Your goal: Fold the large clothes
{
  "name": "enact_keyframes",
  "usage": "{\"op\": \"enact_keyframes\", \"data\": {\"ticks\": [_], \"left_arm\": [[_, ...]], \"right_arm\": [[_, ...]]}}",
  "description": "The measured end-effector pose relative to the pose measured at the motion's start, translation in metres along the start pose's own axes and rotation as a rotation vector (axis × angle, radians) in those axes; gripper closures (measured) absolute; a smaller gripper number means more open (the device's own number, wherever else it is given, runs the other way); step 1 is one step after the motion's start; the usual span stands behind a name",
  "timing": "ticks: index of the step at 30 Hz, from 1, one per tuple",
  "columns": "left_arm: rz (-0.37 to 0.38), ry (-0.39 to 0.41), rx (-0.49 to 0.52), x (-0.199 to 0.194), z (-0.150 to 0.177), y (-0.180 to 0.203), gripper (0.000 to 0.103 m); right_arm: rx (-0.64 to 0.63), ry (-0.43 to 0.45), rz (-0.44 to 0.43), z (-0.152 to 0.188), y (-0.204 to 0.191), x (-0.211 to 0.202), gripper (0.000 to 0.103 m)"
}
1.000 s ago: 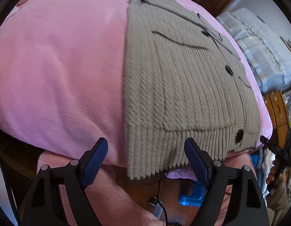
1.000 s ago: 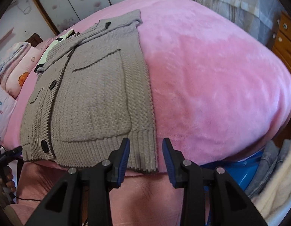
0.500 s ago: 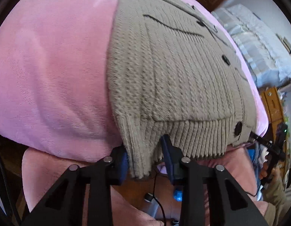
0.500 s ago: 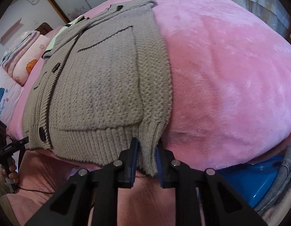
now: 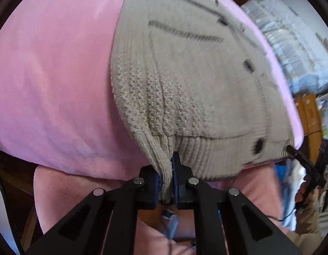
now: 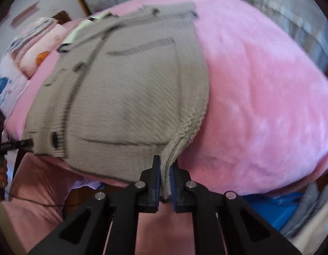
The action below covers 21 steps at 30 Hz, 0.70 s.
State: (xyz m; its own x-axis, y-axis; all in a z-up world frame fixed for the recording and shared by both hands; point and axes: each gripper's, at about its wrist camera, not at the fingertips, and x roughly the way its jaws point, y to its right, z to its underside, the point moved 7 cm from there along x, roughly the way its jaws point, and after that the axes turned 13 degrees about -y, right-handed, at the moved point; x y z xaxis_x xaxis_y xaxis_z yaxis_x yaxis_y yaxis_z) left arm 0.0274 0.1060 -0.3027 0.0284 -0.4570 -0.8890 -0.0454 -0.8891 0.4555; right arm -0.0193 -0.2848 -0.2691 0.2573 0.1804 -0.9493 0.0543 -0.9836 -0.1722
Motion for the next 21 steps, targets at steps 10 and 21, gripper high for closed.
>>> {"op": "enact_keyframes", "data": {"ticks": [10, 21], "left_arm": [[0.332, 0.311, -0.192, -0.142, -0.082, 0.022, 0.096], [0.168, 0.426, -0.215, -0.166, -0.306, 0.017, 0.096]], "right_arm": [[0.094, 0.323, -0.182, -0.104, 0.007, -0.129, 0.096], [0.203, 0.364, -0.145, -0.334, 0.044, -0.081, 0.096]]}}
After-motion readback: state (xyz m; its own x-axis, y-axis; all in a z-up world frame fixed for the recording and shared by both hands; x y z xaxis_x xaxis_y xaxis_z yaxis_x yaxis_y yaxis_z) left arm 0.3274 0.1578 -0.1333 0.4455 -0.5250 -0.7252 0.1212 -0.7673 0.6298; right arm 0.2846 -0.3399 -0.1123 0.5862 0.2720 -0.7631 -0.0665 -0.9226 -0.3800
